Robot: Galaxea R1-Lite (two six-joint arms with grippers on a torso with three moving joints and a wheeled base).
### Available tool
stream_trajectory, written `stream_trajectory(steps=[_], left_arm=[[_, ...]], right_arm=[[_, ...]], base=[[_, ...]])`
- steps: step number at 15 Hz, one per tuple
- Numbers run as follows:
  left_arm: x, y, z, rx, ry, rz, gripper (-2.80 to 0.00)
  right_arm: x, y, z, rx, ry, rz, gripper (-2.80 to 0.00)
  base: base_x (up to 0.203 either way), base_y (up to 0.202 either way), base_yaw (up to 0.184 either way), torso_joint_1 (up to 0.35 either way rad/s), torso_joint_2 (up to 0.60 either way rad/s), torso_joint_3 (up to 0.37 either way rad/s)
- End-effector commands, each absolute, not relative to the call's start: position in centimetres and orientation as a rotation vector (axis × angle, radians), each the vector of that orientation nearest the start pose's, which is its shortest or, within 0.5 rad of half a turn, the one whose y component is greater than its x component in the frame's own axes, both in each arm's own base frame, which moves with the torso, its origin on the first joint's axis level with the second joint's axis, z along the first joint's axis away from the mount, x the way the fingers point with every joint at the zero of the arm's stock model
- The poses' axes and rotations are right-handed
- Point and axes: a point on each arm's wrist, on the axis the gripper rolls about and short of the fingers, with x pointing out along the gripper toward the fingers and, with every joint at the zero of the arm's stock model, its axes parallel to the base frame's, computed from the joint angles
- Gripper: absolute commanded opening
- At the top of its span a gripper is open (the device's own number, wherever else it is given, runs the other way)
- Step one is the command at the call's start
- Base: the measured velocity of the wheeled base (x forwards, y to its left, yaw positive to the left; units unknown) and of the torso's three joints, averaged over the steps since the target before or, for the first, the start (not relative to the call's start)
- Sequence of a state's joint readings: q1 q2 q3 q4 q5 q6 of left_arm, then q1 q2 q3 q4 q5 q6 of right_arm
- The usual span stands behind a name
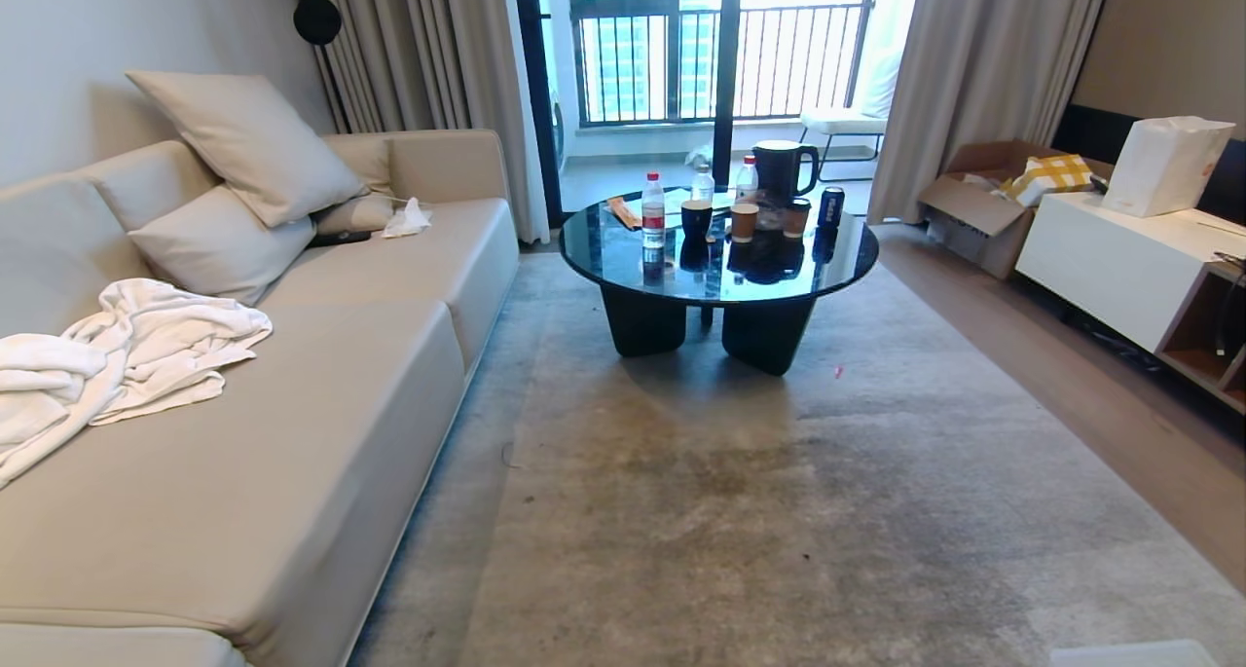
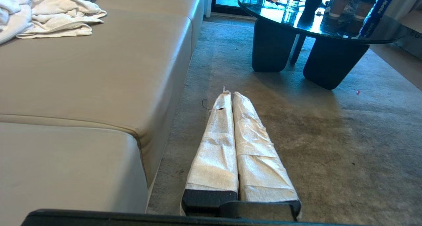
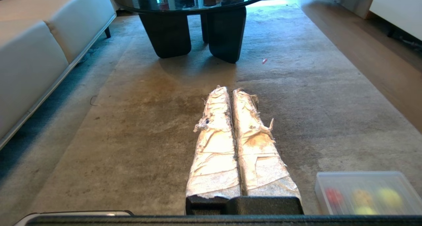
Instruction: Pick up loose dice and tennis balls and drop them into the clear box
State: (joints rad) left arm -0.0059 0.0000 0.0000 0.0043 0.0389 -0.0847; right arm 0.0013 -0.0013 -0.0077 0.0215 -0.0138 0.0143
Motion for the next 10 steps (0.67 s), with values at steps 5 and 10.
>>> stream_trajectory(steps=[5,10], left_arm=[[-2.28,0.09,7.52,-0.061,0.002,0.028,-2.8],[-2.28,0.09,7.52,-0.061,0.002,0.028,-2.8]], right_arm=[[-2.34,-0.03,7.54,0.014,0.014,-0.012,-2.8],[-2.34,-0.03,7.54,0.014,0.014,-0.012,-2.8]], base=[[-0.049,0.0,0.0,0.0,0.0,0.0],[-0.083,0.0,0.0,0.001,0.0,0.002]])
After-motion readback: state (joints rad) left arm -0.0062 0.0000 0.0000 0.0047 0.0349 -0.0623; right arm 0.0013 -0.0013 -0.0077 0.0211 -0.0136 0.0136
